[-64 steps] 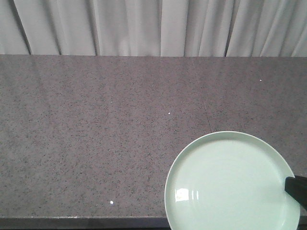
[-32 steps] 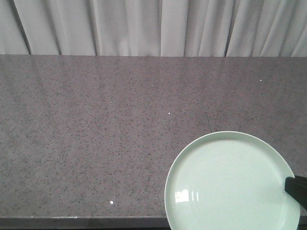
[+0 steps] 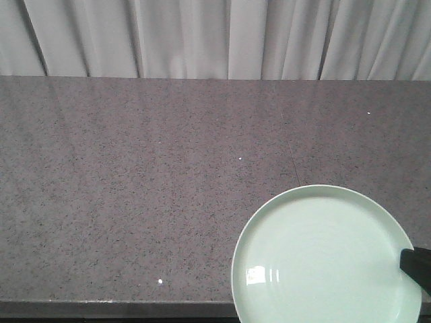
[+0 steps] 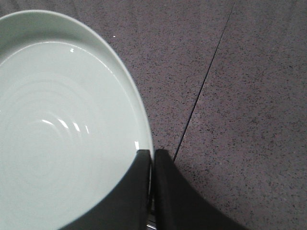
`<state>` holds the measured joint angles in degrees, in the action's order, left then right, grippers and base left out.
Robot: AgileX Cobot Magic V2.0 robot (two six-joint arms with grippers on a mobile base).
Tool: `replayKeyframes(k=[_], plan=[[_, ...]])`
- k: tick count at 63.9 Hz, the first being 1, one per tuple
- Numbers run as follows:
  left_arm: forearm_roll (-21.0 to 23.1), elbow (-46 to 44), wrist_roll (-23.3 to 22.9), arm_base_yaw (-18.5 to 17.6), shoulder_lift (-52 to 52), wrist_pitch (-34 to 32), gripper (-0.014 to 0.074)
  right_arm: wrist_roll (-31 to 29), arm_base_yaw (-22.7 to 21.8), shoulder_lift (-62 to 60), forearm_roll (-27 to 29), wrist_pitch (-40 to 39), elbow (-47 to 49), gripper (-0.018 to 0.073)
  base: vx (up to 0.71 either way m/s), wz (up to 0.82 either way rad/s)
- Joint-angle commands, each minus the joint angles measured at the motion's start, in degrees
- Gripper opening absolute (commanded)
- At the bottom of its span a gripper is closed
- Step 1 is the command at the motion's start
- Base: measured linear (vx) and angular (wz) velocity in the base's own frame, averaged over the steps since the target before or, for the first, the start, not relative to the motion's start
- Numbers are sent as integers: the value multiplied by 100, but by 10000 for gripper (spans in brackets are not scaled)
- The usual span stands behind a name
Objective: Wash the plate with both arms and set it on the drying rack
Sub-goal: 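Hold the plate raised in the right gripper, then drive the base away from the counter holding the plate in the right gripper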
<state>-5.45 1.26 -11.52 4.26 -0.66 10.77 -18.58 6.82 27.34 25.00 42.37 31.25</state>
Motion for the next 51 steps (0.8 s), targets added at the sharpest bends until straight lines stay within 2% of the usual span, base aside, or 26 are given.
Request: replayKeyframes(k=[1, 23, 51], plan=[[39, -153, -9, -2, -83, -398, -6, -9, -41, 24, 123, -362, 154, -4, -2, 7], [39, -153, -9, -2, -83, -398, -6, -9, -41, 24, 123, -362, 154, -4, -6, 17], [39, -153, -9, -2, -83, -398, -6, -9, -41, 24, 123, -362, 154, -4, -9, 33]])
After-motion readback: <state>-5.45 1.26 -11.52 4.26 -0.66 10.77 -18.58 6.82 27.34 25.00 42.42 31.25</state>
